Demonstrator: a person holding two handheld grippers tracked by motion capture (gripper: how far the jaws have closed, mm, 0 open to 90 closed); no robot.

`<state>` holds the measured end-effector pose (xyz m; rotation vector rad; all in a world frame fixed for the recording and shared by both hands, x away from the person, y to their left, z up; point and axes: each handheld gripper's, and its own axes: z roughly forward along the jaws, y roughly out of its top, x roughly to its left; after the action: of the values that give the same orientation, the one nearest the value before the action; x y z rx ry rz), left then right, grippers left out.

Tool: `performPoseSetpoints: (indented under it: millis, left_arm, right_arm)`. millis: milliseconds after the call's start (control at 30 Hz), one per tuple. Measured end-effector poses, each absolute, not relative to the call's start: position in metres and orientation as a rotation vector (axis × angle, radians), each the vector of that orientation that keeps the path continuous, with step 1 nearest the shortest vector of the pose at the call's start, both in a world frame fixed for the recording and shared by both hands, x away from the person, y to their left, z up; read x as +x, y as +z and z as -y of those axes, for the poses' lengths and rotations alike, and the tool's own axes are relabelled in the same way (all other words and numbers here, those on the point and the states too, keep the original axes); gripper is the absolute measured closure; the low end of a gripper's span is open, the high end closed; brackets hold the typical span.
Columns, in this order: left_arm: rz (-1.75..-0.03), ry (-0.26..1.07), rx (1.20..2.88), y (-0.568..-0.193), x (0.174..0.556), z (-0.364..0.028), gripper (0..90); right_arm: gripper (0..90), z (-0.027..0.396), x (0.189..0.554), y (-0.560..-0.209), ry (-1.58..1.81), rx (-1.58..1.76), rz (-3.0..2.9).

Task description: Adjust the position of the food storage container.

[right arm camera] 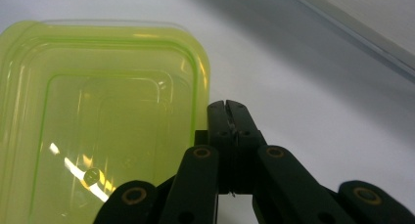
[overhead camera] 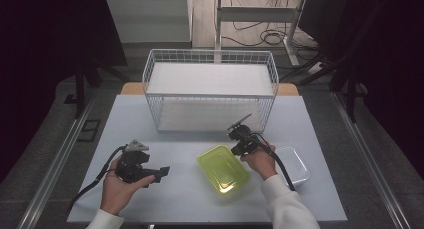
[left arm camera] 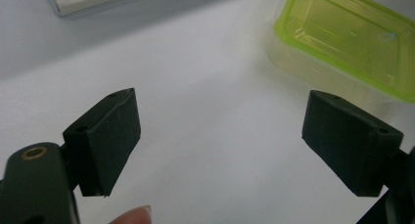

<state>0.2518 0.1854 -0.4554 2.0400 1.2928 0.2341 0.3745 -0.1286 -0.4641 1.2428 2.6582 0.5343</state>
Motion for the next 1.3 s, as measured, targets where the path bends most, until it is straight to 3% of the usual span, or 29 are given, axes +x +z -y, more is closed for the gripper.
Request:
performPoseSetpoints:
  millis: [633,900,1067,1300]
  left_arm:
    - [-1.289,0.217,2.075,-0.462,0.254,-0.185,14.0]
    - [-1.300,0.212,2.071,-0.464,0.254,-0.187,14.1]
    - [-1.299,0.201,2.077,-0.467,0.256,-0.185,14.0]
    - [-1.307,0.200,2.083,-0.469,0.257,-0.184,13.8]
  right_arm:
    - [88.6,0.055,0.362,-0.472,0.607,0.950,-2.833]
    - [88.6,0.086,0.343,-0.451,0.696,0.931,-2.804]
    - [88.6,0.110,0.309,-0.442,0.779,0.861,-2.856]
    - [88.6,0.113,0.262,-0.453,0.856,0.718,-2.987]
